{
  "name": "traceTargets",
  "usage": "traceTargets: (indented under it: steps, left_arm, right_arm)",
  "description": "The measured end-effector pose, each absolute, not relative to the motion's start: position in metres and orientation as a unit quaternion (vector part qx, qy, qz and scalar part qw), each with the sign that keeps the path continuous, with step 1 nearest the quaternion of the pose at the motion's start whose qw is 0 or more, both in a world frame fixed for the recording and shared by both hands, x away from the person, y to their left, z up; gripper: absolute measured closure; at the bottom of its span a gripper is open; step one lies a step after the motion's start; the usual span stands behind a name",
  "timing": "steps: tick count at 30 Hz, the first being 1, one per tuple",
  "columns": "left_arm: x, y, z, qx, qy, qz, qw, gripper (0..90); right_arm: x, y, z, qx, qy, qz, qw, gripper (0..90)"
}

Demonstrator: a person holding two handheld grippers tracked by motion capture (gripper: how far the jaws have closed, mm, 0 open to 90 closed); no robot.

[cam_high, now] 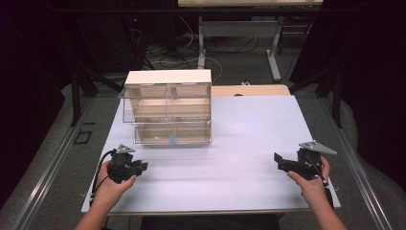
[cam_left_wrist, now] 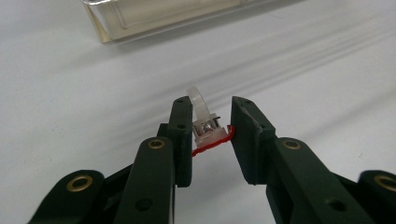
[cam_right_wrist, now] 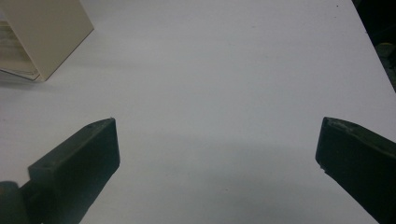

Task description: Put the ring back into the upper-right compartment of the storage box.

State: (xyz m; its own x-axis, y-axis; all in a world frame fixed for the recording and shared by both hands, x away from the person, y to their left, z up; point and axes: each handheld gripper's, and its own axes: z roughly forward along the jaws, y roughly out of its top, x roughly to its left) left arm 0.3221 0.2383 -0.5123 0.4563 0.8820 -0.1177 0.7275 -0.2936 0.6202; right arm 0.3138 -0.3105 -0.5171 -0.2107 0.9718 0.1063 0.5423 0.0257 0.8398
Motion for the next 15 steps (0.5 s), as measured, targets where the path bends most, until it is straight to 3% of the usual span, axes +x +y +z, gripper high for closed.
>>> traceTargets:
  steps: [15]
  left_arm:
    - [0.316, 0.237, -0.5, 0.786, 0.503, 0.114, 0.341, 70.7]
  right_arm:
    - [0.313, -0.31, -0.517, 0.574, 0.662, 0.404, 0.263, 0.0]
